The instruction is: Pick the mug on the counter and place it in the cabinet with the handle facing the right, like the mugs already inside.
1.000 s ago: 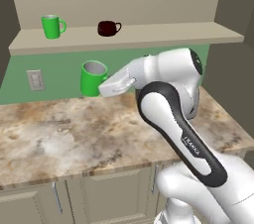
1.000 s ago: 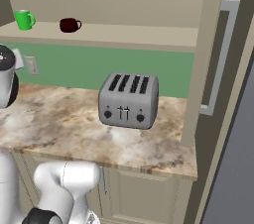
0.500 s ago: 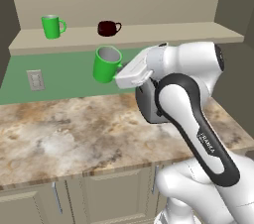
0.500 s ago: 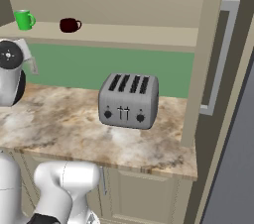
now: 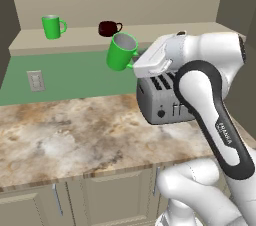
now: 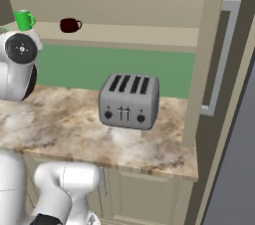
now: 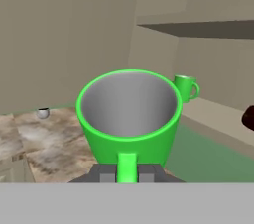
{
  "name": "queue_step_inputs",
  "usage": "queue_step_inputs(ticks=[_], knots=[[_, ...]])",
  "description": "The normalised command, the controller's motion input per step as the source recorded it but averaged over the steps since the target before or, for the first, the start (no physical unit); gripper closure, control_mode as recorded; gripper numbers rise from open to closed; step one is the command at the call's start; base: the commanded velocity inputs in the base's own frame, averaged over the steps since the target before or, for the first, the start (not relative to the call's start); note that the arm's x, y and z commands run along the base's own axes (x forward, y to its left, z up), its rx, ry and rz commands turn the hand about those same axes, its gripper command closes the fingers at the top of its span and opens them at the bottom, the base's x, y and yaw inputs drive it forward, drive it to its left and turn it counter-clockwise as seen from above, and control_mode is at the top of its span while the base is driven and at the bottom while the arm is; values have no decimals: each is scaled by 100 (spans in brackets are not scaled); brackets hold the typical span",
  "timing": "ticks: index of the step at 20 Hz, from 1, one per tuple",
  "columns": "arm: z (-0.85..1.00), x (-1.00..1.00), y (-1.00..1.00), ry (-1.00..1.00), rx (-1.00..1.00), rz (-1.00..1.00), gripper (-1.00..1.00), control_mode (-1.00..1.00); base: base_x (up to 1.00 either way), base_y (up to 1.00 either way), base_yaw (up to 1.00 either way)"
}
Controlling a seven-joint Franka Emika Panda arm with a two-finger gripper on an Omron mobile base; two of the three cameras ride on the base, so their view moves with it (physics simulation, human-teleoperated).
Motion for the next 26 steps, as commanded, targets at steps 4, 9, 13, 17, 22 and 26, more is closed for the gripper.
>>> queue_step_inputs(ticks=[4,9,13,17,22,26], knots=[[4,36,-22,0,1,0,100,-100,0,0,0],[0,49,-10,0,0,0,100,-100,0,0,0],[0,50,-7,0,0,0,100,-100,0,0,0],[0,50,-1,0,0,0,100,-100,0,0,0],[0,60,0,0,0,0,100,-100,0,0,0],[0,65,0,0,0,0,100,-100,0,0,0]])
